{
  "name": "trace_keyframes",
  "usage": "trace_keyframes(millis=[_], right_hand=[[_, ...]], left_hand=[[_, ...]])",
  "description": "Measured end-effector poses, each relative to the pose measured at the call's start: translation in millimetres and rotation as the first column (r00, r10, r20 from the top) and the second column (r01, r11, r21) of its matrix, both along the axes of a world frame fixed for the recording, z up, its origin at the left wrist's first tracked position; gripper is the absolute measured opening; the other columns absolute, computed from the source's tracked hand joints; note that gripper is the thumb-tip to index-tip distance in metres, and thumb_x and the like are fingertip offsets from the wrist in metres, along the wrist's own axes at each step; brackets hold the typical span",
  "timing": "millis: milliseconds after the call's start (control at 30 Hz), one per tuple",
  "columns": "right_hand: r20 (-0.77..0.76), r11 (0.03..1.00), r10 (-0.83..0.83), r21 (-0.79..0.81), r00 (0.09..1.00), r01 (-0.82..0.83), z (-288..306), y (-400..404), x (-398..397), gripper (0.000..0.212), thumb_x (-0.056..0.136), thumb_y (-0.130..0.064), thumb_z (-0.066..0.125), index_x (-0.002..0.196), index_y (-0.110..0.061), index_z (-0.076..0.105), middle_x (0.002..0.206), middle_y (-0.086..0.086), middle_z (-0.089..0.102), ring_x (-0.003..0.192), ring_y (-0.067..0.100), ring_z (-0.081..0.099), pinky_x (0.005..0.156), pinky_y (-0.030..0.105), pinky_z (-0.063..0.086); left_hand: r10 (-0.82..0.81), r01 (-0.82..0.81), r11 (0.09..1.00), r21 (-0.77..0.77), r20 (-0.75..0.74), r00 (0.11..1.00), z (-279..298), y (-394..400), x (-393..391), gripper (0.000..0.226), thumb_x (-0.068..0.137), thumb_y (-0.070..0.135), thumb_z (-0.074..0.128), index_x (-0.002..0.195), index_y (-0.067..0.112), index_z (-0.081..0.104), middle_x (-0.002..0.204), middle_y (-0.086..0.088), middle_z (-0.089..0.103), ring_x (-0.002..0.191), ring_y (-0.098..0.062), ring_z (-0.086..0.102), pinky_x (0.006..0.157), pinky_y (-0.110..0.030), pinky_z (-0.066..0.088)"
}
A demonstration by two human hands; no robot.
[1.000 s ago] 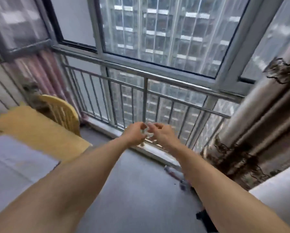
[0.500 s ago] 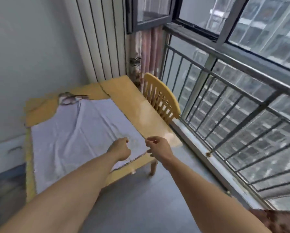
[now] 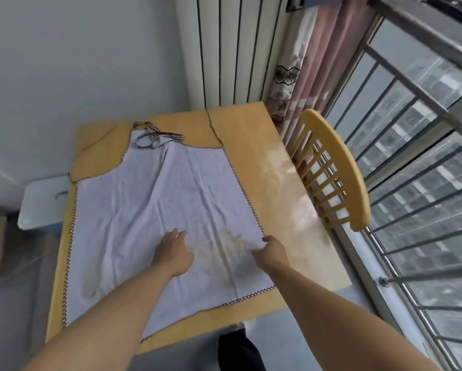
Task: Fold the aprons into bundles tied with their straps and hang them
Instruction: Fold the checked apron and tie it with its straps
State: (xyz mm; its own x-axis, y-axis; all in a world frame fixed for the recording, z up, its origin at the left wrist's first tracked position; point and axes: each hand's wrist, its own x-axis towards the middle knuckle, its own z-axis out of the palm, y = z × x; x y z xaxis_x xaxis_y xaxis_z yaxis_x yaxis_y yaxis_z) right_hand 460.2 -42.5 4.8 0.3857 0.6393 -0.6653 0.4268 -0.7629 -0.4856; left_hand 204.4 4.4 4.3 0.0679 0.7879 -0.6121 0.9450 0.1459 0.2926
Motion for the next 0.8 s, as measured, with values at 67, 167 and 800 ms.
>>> trace_keyframes(millis=[67,167,800], right_hand=[[0.161,0.997,0.054,-0.056,0.986,-0.046,-12.0,5.6,5.4,0.058,0.090,-0.033,0.067,0.142,-0.018,0.045,0.137,0.008,0.050,0.124,0.032,0.052,0.099,0.046,0.050],[0.294,0.989,0.101,-0.132,0.950,-0.065,-28.5,14.9,5.7,0.044,0.088,-0.041,0.067,0.124,-0.020,0.049,0.128,0.006,0.050,0.123,0.031,0.045,0.094,0.044,0.044],[0.285,0.974,-0.204,0.156,0.937,0.164,48.7,-23.9,110.3,0.018,0.100,-0.028,0.062,0.094,-0.011,0.062,0.083,0.004,0.064,0.077,0.024,0.060,0.059,0.031,0.039]], left_hand=[[-0.047,0.044,0.998,-0.046,-0.069,0.997,-14.9,0.0,0.6,0.094,0.095,0.056,0.057,0.164,0.022,0.003,0.171,-0.001,-0.007,0.158,-0.025,-0.005,0.127,-0.041,0.008],[-0.100,0.082,0.987,-0.135,-0.126,0.987,-40.1,-7.6,1.2,0.117,0.083,0.080,0.052,0.160,0.027,-0.019,0.166,0.001,-0.030,0.155,-0.027,-0.022,0.127,-0.048,0.000],[-0.297,0.316,0.948,-0.051,0.224,0.928,-33.9,-5.9,106.1,0.101,0.093,0.066,0.053,0.162,0.027,-0.009,0.168,0.004,-0.022,0.155,-0.024,-0.023,0.126,-0.045,-0.007]])
